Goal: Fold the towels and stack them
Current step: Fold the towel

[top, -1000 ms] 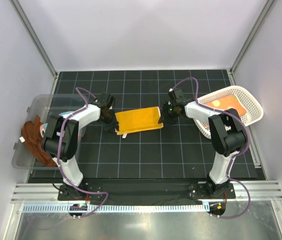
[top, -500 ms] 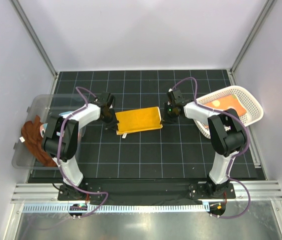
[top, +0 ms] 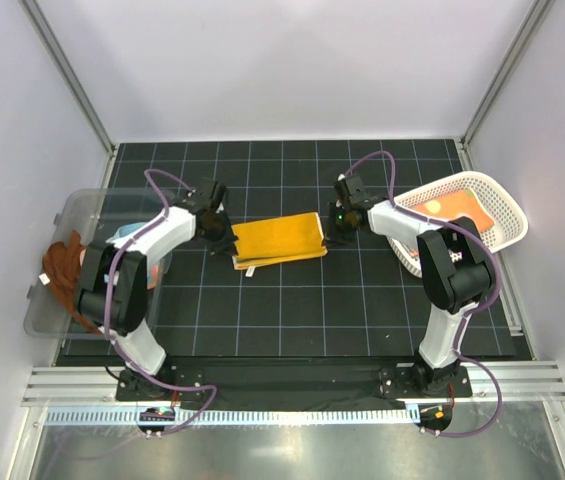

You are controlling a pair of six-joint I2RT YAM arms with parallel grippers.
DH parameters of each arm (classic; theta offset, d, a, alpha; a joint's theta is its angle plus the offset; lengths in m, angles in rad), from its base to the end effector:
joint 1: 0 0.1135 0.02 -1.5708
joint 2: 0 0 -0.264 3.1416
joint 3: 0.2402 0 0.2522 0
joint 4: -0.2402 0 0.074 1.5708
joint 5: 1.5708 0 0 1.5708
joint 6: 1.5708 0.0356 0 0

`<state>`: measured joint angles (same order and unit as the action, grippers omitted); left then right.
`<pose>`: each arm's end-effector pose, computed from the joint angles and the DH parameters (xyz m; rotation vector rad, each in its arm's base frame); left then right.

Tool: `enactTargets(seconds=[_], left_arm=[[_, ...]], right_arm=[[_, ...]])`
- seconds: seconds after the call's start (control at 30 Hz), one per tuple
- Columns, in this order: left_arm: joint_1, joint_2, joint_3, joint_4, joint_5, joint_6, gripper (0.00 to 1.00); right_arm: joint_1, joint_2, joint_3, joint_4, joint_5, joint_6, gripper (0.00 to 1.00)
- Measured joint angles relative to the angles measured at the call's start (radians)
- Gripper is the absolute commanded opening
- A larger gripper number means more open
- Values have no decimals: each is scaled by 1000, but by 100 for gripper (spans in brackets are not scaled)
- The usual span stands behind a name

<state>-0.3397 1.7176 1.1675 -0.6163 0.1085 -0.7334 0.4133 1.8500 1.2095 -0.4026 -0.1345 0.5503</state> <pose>0.3210 -0.1175 0.1972 -0.5203 2.7696 -0.4268 0.3461 0.1570 0.1746 0.1354 2.6888 0.4976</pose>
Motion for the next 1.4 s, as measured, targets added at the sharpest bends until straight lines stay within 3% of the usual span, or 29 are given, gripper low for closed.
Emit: enactTargets(seconds=[0.13, 0.33, 0.63, 0.83, 1.03, 1.4], left_arm=[[-8, -62, -96, 59, 26, -34, 0], [-13, -22, -139, 70, 43, -49, 0], [-16, -26, 48, 17, 5, -37, 0], [-74, -135, -86, 40, 2, -65, 0], [-92, -117, -243, 80, 3, -82, 0], [-93, -50, -159, 69, -140, -43, 0]], right_arm=[[0, 0, 0, -5, 10, 0, 1], [0, 0, 43, -48, 27, -8, 1], [2, 0, 165, -105, 51, -48, 1], [-2, -24, 79, -92, 63, -72, 1], [-2, -22, -21, -72, 55, -74, 1], [3, -21, -37, -15, 23, -73, 1]])
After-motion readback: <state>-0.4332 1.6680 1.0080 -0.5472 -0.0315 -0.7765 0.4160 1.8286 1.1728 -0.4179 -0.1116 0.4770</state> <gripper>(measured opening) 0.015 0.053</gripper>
